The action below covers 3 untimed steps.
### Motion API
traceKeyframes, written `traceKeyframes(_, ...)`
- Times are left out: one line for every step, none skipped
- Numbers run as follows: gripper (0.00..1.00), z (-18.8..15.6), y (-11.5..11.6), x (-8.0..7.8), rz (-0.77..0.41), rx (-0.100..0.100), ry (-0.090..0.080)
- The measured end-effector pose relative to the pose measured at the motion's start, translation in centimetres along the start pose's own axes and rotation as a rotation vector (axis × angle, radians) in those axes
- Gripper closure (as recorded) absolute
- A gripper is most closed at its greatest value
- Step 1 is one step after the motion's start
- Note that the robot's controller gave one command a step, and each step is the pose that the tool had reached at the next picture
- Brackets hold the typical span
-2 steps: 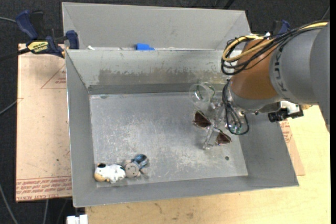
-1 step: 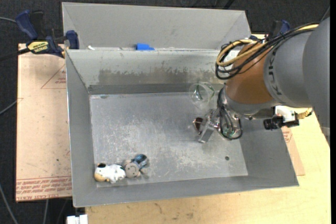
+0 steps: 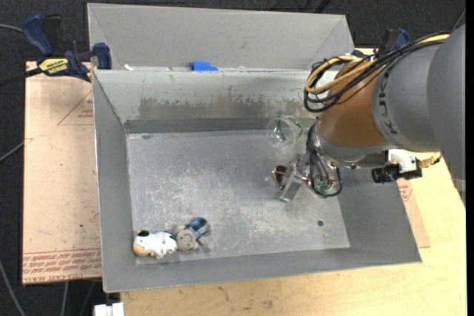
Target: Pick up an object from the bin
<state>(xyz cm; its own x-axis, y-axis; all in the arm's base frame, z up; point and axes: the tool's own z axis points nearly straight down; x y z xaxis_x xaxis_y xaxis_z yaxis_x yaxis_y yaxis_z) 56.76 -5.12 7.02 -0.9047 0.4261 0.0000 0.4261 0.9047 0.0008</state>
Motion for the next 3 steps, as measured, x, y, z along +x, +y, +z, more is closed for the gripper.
traceKeyframes(1.00,-0.5,0.0,0.1,0.000,0.001,0.003)
traceKeyframes(1.00,-1.8,-0.1,0.2,-0.001,0.002,0.004)
traceKeyframes(1.00,-3.3,0.0,0.1,-0.001,0.000,0.000)
